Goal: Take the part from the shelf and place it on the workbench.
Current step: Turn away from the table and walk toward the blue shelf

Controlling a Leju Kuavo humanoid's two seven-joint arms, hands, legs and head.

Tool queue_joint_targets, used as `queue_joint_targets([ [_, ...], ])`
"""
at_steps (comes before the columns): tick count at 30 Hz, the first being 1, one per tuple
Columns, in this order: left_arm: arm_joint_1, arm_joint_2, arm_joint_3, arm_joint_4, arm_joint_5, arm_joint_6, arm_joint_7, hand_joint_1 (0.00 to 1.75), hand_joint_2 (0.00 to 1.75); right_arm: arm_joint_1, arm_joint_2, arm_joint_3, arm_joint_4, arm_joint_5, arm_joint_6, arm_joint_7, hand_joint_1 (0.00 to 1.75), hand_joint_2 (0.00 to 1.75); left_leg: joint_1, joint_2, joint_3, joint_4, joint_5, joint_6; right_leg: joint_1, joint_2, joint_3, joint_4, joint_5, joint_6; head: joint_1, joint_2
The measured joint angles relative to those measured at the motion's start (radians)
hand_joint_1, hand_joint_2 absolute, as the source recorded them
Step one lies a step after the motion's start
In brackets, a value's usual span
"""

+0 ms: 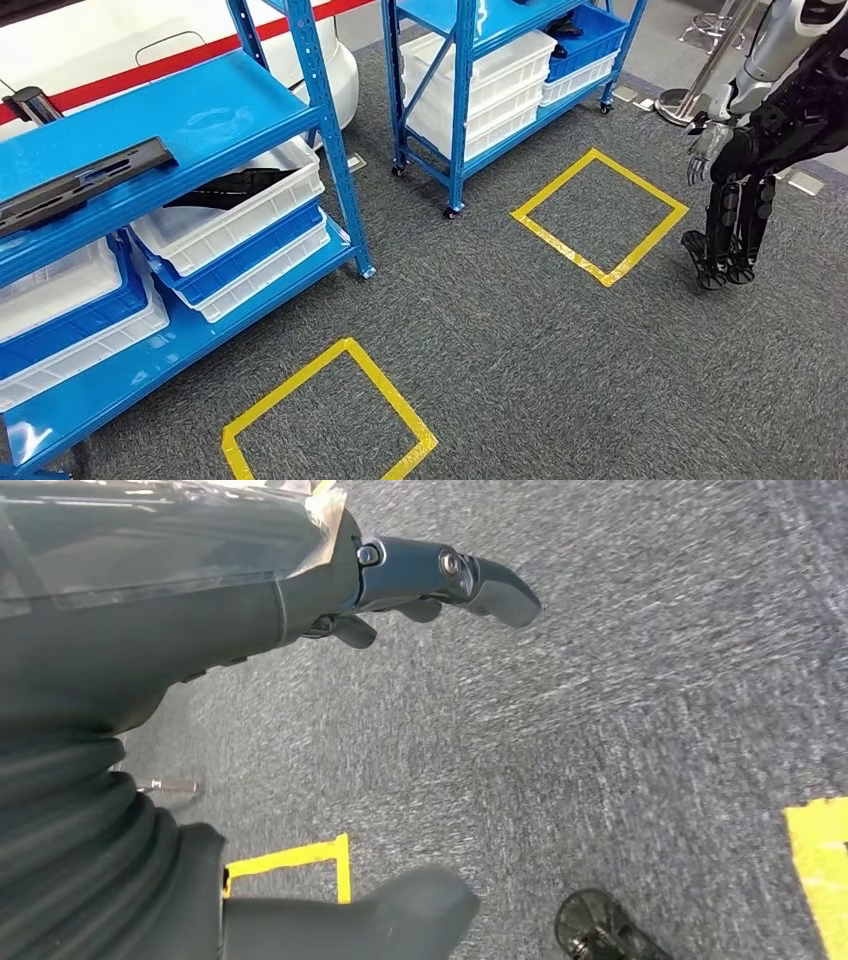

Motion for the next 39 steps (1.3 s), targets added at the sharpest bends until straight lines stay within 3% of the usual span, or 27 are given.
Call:
queue_joint_targets([
  [1,0.001,-0.001,0.000,0.000,0.001,0.003,0.000,0.00,1.75,-0.001,-0.001,0.001,0.000,0.003,0.003,0.000,0.00,0.00,0.002,-0.004,-0.004,0.012,-0.009,-0.012,-0.004,0.004,0.033,-0.070,0.027,-0.003,0.000,0.000],
  [2,0.001,0.000,0.000,0.000,0.000,0.005,-0.001,0.00,1.75,-0.002,-0.002,0.001,0.000,0.003,0.004,-0.001,0.00,0.00,0.003,0.002,-0.013,0.033,-0.023,-0.022,-0.004,0.002,0.039,-0.081,0.031,-0.016,-0.001,0.000],
  [4,0.001,-0.001,0.000,0.000,-0.002,0.007,-0.002,0.00,1.75,-0.001,-0.002,0.001,0.000,0.002,0.004,-0.005,0.00,0.00,0.007,0.030,-0.057,0.125,-0.075,-0.032,-0.003,-0.010,0.039,-0.082,0.030,-0.029,-0.006,0.000],
  [6,0.002,-0.001,0.000,0.000,-0.004,0.007,-0.003,0.00,1.75,0.003,-0.002,0.001,0.000,0.000,0.004,-0.009,0.00,0.00,0.008,0.044,-0.127,0.260,-0.136,-0.038,0.002,-0.023,0.038,-0.082,0.027,-0.035,-0.008,0.000],
  [8,0.005,0.000,0.000,0.000,-0.004,0.007,-0.003,0.00,1.75,0.006,-0.002,0.001,0.001,-0.001,0.004,-0.011,0.00,0.00,0.008,0.046,-0.163,0.320,-0.142,-0.036,0.006,-0.036,0.038,-0.082,0.025,-0.038,-0.008,0.000],
  [9,0.006,0.000,0.000,0.000,-0.004,0.007,-0.003,0.00,1.75,0.007,-0.002,0.000,0.001,-0.001,0.004,-0.011,0.00,0.00,0.008,0.047,-0.162,0.310,-0.126,-0.034,0.008,-0.041,0.039,-0.082,0.025,-0.039,-0.008,0.000],
  [10,0.007,0.001,0.000,0.000,-0.004,0.007,-0.003,0.00,1.75,0.006,-0.001,0.000,0.001,-0.001,0.004,-0.011,0.00,0.00,0.007,0.048,-0.142,0.267,-0.097,-0.029,0.009,-0.045,0.041,-0.082,0.024,-0.039,-0.008,0.000],
  [12,0.008,0.003,0.000,0.000,-0.004,0.006,-0.003,0.00,1.75,0.005,0.000,0.000,0.001,-0.001,0.004,-0.012,0.00,0.00,0.000,0.070,-0.076,0.134,-0.038,-0.011,0.012,-0.053,0.045,-0.082,0.022,-0.040,-0.008,0.000],
  [14,0.006,0.006,0.000,0.000,-0.004,0.006,-0.003,0.00,1.75,0.005,0.002,0.000,0.002,-0.002,0.005,-0.013,0.00,0.00,-0.011,0.094,-0.029,0.039,-0.010,0.005,0.015,-0.062,0.048,-0.083,0.020,-0.036,-0.007,0.000],
  [16,0.007,0.010,0.000,0.001,-0.004,0.006,-0.003,0.00,1.75,0.004,0.004,0.000,0.003,-0.002,0.005,-0.013,0.00,0.00,-0.018,0.092,-0.025,0.023,-0.010,0.013,0.014,-0.073,0.052,-0.088,0.019,-0.027,-0.008,0.000],
  [18,0.008,0.011,0.000,0.001,-0.004,0.006,-0.001,0.00,1.75,0.003,0.004,0.000,0.004,-0.002,0.005,-0.014,0.00,0.00,-0.012,0.077,-0.013,0.001,0.004,0.021,0.017,-0.070,0.051,-0.079,0.012,-0.020,-0.007,0.000],
  [19,0.008,0.011,0.000,0.001,-0.003,0.007,0.002,0.00,1.75,0.002,0.004,0.000,0.005,-0.002,0.005,-0.015,0.00,0.00,-0.009,0.071,-0.007,-0.011,0.012,0.025,0.019,-0.058,0.039,-0.051,-0.004,-0.020,-0.006,0.000],
  [21,0.007,0.010,0.000,0.001,0.000,0.009,0.006,0.00,1.75,0.003,0.001,0.000,0.005,0.000,0.006,-0.017,0.00,0.00,-0.007,0.058,-0.002,-0.021,0.020,0.030,0.016,-0.029,-0.015,0.062,-0.056,-0.027,-0.003,0.000],
  [23,0.007,0.007,0.000,0.002,0.004,0.013,0.011,0.00,1.75,0.005,-0.001,0.000,0.006,0.003,0.007,-0.018,0.00,0.00,-0.008,0.043,-0.003,-0.020,0.020,0.029,0.012,-0.019,-0.070,0.171,-0.094,-0.024,-0.001,0.000],
  [24,0.008,0.006,0.000,0.002,0.006,0.016,0.013,0.00,1.75,0.006,-0.003,0.000,0.006,0.005,0.007,-0.018,0.00,0.00,-0.008,0.034,-0.002,-0.019,0.019,0.028,0.010,-0.018,-0.076,0.180,-0.090,-0.016,-0.001,0.000],
  [25,0.008,0.004,0.000,0.003,0.006,0.020,0.015,0.00,1.75,0.007,-0.005,0.001,0.006,0.006,0.007,-0.018,0.00,0.00,-0.007,0.026,-0.001,-0.017,0.018,0.026,0.007,-0.017,-0.062,0.147,-0.070,-0.004,-0.001,0.000],
  [26,0.008,0.003,0.000,0.003,0.006,0.023,0.016,0.00,1.75,0.007,-0.007,0.001,0.006,0.008,0.007,-0.018,0.00,0.00,-0.006,0.017,-0.001,-0.013,0.015,0.023,0.004,-0.013,-0.032,0.080,-0.038,0.008,-0.001,0.000],
  [28,0.008,0.001,0.000,0.004,0.007,0.026,0.016,0.00,1.75,0.006,-0.009,0.001,0.006,0.009,0.008,-0.018,0.00,0.00,-0.006,0.004,-0.004,0.003,0.005,0.009,-0.001,0.002,0.024,-0.045,0.010,0.017,0.001,0.000],
  [29,0.008,0.001,0.000,0.004,0.006,0.029,0.016,0.00,1.75,0.005,-0.009,0.001,0.007,0.010,0.008,-0.018,0.00,0.00,-0.008,0.000,-0.007,0.010,0.000,0.002,-0.001,0.007,0.038,-0.077,0.020,0.013,0.002,0.000],
  [32,0.009,0.000,0.000,0.004,0.004,0.039,0.018,0.00,1.75,0.002,-0.010,0.004,0.009,0.022,0.008,-0.015,0.00,0.00,-0.006,-0.005,-0.012,0.016,-0.007,-0.012,0.002,0.002,0.045,-0.085,0.023,-0.011,0.002,0.000],
  [34,0.009,0.000,0.000,0.004,-0.001,0.042,0.022,0.00,1.75,0.001,-0.011,0.005,0.009,0.026,0.006,-0.011,0.00,0.00,-0.002,0.011,-0.023,0.045,-0.025,-0.021,-0.003,-0.005,0.048,-0.087,0.026,-0.020,-0.002,0.000],
  [35,0.008,0.000,0.000,0.004,-0.003,0.044,0.024,0.00,1.75,0.002,-0.011,0.005,0.009,0.027,0.006,-0.009,0.00,0.00,0.000,0.023,-0.042,0.085,-0.050,-0.026,-0.004,-0.009,0.049,-0.088,0.026,-0.025,-0.004,0.000],
  [37,0.006,-0.001,0.000,0.004,-0.003,0.047,0.029,0.00,1.75,0.003,-0.011,0.005,0.009,0.033,0.005,-0.007,0.00,0.00,0.004,0.039,-0.109,0.219,-0.115,-0.036,-0.002,-0.021,0.049,-0.088,0.023,-0.032,-0.009,0.000],
  [38,0.006,-0.001,0.000,0.004,-0.001,0.049,0.032,0.00,1.75,0.003,-0.011,0.005,0.009,0.036,0.004,-0.005,0.00,0.00,0.006,0.042,-0.145,0.283,-0.137,-0.039,0.000,-0.027,0.049,-0.088,0.022,-0.035,-0.009,0.000],
  [39,0.006,-0.002,0.000,0.004,0.001,0.052,0.035,0.00,1.75,0.003,-0.011,0.006,0.009,0.039,0.004,-0.003,0.00,0.00,0.007,0.043,-0.168,0.320,-0.141,-0.040,0.001,-0.033,0.050,-0.088,0.021,-0.036,-0.009,0.000],
])
